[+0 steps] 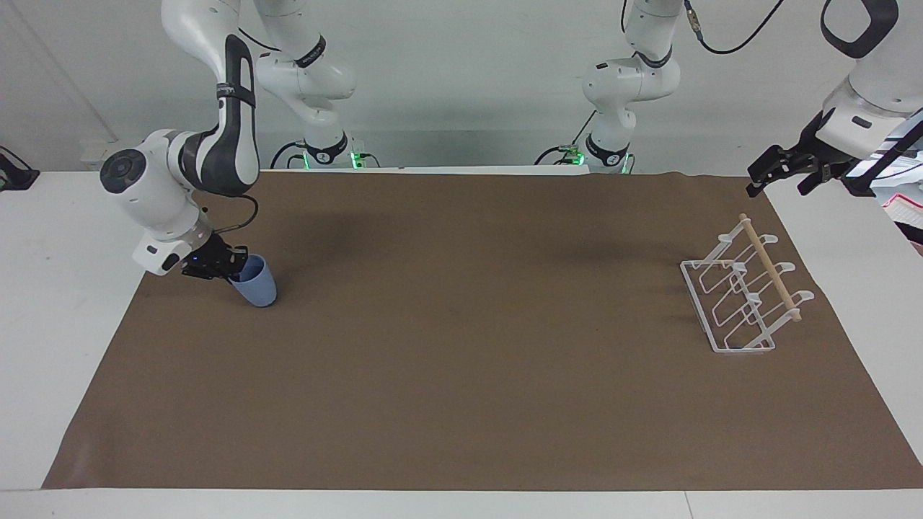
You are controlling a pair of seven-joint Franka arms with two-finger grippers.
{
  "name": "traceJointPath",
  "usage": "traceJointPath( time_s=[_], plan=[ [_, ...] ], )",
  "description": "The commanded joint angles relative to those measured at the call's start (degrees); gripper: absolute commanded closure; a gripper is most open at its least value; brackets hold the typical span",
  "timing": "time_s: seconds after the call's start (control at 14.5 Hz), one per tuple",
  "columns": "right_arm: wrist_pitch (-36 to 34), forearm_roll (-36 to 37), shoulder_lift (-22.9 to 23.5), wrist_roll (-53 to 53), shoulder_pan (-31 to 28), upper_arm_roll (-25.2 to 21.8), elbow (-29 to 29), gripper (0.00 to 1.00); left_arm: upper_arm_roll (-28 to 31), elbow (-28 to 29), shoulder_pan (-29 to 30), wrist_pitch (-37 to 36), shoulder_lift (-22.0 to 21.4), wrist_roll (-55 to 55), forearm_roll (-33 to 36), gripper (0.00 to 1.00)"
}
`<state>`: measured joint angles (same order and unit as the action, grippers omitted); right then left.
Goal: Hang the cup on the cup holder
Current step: 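Carry the cup toward the left gripper while the left gripper approaches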
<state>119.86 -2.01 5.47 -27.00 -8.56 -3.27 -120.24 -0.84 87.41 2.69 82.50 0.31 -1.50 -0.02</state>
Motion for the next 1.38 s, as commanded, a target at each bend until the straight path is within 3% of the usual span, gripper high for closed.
traceJointPath(
  time_s=[0.0, 0.21, 0.69, 0.96, 1.24, 1.31],
  plan=[
    [-7.2, -1.6, 0.1, 0.5, 3.0, 0.7, 6.7, 1.0, -0.7, 1.8, -0.2, 0.8, -1.5, 10.6, -0.1, 0.0],
    [-15.9, -15.9, 0.0, 7.3, 6.3, 1.2, 13.4, 1.0, -1.2, 3.1, -4.3, 4.6, -1.6, 31.7, -1.3, 0.0],
    [-14.0, -49.6, -0.1, 27.5, 17.0, 1.7, 13.9, 1.0, -1.5, 2.4, -10.1, 9.6, -1.1, 80.1, -18.5, 0.0],
    [-4.7, -53.0, 0.0, 36.1, 26.5, 1.7, 13.6, 1.0, -1.6, 5.0, -12.1, 11.5, -1.9, 90.3, -31.7, 0.0],
    [-0.9, -53.5, -0.4, 42.0, 31.7, 1.8, 11.7, 1.0, -1.6, 10.8, -18.9, 19.8, -1.7, 93.7, -35.9, 0.0],
    [0.4, -57.4, -0.4, 42.6, 32.3, 1.8, 11.4, 1.0, -1.6, 12.4, -19.5, 22.0, -1.7, 93.7, -37.5, 0.0]
  ],
)
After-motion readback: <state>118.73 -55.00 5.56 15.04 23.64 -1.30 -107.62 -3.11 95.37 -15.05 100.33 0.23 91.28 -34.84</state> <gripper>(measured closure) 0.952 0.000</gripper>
